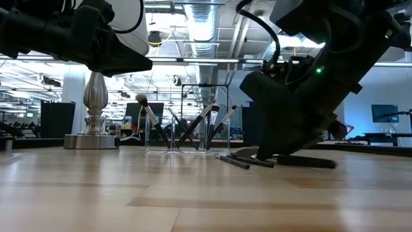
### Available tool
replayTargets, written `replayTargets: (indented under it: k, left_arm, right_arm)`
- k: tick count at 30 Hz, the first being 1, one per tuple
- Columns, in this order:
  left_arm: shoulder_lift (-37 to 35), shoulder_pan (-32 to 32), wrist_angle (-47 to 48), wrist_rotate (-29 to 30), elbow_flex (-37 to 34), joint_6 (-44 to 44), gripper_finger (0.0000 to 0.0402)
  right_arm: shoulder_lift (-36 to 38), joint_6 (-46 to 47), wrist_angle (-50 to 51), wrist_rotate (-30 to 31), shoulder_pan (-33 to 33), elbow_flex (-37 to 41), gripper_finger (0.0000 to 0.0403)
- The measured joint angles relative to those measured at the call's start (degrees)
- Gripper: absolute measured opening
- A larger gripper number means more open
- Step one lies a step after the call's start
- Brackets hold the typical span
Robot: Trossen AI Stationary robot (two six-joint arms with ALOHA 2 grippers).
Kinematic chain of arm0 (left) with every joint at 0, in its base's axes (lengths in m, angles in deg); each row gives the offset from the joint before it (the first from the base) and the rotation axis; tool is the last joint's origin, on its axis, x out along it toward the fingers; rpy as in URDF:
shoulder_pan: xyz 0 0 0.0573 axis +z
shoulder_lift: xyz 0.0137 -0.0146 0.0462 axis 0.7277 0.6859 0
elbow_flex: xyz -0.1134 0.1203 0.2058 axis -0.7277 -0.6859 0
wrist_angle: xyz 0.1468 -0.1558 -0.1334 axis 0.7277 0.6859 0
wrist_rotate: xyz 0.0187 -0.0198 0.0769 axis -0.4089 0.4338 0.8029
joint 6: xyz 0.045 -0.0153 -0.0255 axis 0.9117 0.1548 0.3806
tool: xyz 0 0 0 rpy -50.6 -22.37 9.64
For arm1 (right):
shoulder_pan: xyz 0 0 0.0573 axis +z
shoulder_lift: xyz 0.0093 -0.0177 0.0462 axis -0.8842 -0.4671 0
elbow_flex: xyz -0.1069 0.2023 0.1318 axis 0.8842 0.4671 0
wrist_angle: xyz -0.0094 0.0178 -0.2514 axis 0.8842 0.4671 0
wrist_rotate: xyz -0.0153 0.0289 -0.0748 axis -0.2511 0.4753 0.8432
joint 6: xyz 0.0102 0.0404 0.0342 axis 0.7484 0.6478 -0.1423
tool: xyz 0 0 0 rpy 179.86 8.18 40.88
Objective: Put items in baskets/containers
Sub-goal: Put the black highlighter brush into the transparent organizer
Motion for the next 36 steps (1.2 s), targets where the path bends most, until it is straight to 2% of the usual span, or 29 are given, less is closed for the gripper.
replayTargets:
  k: [3,8,11,16,18,19,23,27,29,33,36]
  left_arm:
    - [0.00,0.00,0.00,0.00,0.00,0.00,0.0104]
    - [0.00,0.00,0.00,0.00,0.00,0.00,0.0104]
    - [0.00,0.00,0.02,0.00,0.00,0.00,0.0104]
    - [-0.01,0.00,0.02,0.00,0.00,0.00,0.0104]
    - [-0.02,0.00,0.02,0.00,0.00,0.00,0.0104]
    - [-0.01,0.00,0.02,0.00,0.00,0.00,0.0104]
    - [-0.02,0.00,0.04,0.00,0.00,0.00,0.0104]
    - [-0.02,0.00,0.04,0.00,0.00,-0.01,0.0104]
    - [-0.02,-0.09,0.09,-0.03,0.00,-0.12,0.0104]
    - [-0.02,-0.15,0.92,-0.55,0.00,-0.15,0.0104]
    - [-0.04,-0.13,0.96,-0.55,0.00,-0.15,0.0104]
  right_arm:
    - [0.40,-3.48,-0.42,-0.26,-1.06,-0.01,0.0032]
    - [3.81,-12.53,0.92,0.52,-3.30,-1.83,0.0038]
    - [9.51,-21.95,-0.18,6.86,-4.11,-4.45,0.0041]
    - [17.42,-41.28,-4.77,21.46,-7.43,-5.32,0.0002]
    - [19.44,-47.53,-7.97,23.39,-9.88,-5.43,0.0002]
    - [19.74,-49.97,-9.50,22.78,-11.15,-5.43,0.0002]
    - [18.71,-61.86,-17.86,13.49,-15.91,-5.34,0.0001]
    - [15.79,-64.05,-21.64,7.49,-20.46,-5.37,0.0000]
    - [14.59,-64.12,-18.74,3.36,-22.24,-5.29,0.0001]
    - [14.30,-64.02,-14.60,1.59,-23.42,-5.31,0.0001]
    - [15.89,-64.05,-9.25,-8.19,-24.10,-5.30,0.0014]
